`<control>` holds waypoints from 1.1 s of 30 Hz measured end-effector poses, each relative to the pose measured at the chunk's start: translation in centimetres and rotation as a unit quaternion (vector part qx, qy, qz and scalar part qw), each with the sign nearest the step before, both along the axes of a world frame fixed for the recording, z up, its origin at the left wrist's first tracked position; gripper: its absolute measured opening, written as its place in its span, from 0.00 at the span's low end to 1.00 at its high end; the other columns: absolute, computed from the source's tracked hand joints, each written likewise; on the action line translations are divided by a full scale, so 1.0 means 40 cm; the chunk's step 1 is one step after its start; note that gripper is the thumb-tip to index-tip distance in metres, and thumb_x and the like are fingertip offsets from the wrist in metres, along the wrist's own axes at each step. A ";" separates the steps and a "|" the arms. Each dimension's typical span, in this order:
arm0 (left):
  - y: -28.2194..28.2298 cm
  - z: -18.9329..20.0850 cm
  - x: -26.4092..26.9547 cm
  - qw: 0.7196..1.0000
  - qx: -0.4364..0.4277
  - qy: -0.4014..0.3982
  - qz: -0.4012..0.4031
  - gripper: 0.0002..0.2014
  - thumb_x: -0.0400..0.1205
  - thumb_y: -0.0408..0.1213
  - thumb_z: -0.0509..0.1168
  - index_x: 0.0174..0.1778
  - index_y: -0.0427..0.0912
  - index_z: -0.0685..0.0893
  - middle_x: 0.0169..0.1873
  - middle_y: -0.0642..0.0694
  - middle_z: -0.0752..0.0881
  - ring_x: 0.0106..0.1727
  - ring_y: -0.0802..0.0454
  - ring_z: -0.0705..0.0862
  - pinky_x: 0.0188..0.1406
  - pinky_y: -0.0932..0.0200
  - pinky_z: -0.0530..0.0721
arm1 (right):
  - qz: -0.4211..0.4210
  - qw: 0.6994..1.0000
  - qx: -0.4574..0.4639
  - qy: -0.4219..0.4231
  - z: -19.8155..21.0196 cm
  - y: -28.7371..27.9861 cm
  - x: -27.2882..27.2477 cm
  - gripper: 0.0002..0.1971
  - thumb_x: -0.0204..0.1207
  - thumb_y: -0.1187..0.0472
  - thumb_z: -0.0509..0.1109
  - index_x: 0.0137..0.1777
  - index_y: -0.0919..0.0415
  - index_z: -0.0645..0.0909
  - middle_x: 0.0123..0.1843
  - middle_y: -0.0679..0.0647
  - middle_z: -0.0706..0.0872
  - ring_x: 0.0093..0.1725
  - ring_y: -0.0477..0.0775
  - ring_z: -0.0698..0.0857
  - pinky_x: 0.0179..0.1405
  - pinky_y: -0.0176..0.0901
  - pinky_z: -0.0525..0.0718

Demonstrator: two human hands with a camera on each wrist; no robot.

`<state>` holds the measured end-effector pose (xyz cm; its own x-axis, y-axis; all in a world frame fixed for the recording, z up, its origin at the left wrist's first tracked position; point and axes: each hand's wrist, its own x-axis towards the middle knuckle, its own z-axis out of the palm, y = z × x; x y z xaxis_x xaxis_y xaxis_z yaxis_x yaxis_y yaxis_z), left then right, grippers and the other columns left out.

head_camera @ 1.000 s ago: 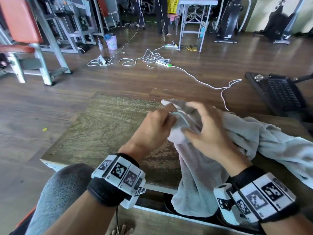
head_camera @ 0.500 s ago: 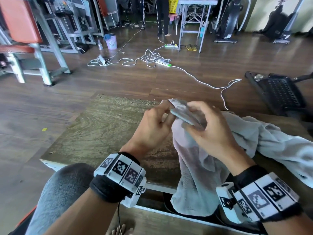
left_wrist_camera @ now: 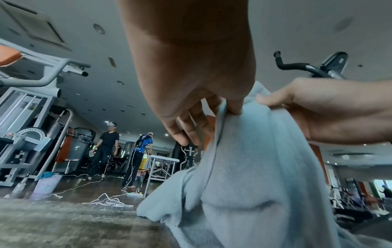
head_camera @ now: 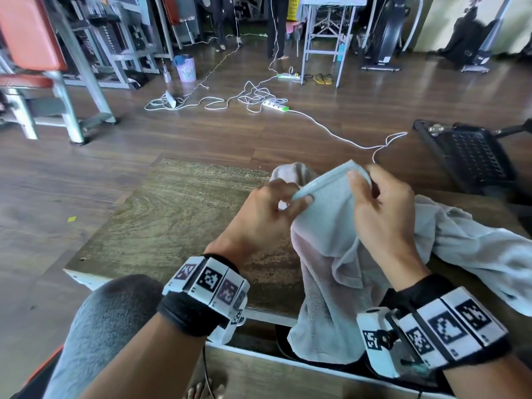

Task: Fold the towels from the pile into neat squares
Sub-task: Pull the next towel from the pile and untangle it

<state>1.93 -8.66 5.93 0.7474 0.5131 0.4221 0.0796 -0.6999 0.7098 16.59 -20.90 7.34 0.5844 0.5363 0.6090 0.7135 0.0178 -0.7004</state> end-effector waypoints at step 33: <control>0.033 -0.005 -0.040 0.994 0.042 0.069 0.078 0.12 0.84 0.31 0.62 0.36 0.50 0.75 0.24 0.58 0.75 0.27 0.66 0.74 0.27 0.67 0.66 | -0.022 0.982 -0.142 -0.120 -0.057 0.010 0.023 0.18 0.75 0.55 0.69 0.66 0.50 0.81 0.61 0.55 0.82 0.63 0.62 0.76 0.61 0.39 0.63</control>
